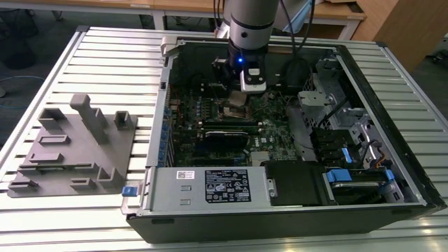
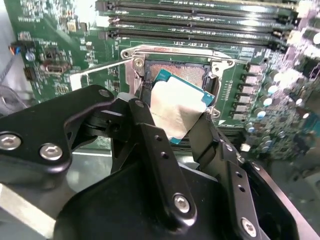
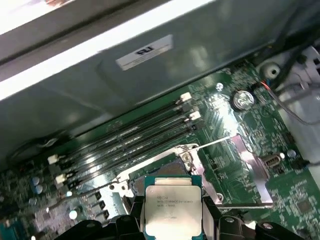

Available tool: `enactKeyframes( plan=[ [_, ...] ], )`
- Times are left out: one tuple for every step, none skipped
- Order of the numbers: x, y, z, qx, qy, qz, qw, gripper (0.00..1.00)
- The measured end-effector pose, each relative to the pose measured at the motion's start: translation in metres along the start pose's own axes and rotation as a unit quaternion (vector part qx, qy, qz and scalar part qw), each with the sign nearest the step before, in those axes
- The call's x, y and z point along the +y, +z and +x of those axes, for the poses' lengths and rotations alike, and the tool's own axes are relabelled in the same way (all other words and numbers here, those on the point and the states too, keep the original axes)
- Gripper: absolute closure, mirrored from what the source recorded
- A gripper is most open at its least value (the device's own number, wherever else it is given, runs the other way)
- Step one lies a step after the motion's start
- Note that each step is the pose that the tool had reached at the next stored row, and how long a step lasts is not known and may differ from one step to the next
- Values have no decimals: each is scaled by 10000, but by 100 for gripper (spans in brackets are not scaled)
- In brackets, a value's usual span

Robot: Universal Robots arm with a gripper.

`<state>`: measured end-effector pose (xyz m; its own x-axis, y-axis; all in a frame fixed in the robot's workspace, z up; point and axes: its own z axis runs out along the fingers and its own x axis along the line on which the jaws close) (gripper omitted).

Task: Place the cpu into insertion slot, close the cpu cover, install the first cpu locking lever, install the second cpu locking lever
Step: 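Place the cpu into insertion slot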

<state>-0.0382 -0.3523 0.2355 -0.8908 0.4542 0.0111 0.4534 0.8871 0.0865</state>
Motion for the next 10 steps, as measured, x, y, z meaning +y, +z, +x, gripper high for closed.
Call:
enactKeyframes(
  plan=[
    [0, 3, 0, -8, 89, -1, 10000, 46],
    [0, 5, 0, -16, 182, -2, 9998, 46],
    [-1, 8, 0, -24, 277, -3, 9996, 46],
    [-1, 10, 0, -32, 366, -4, 9993, 46],
    [-1, 13, 0, -40, 456, -5, 9990, 46],
    [-1, 15, 0, -47, 545, -6, 9985, 46],
    [-2, 17, 0, -55, 635, -7, 9980, 46],
    [-2, 19, 0, -63, 724, -8, 9974, 46],
    [-2, 21, 0, -71, 813, -9, 9967, 46],
    [-2, 23, 0, -78, 902, -10, 9959, 46]
  ],
)
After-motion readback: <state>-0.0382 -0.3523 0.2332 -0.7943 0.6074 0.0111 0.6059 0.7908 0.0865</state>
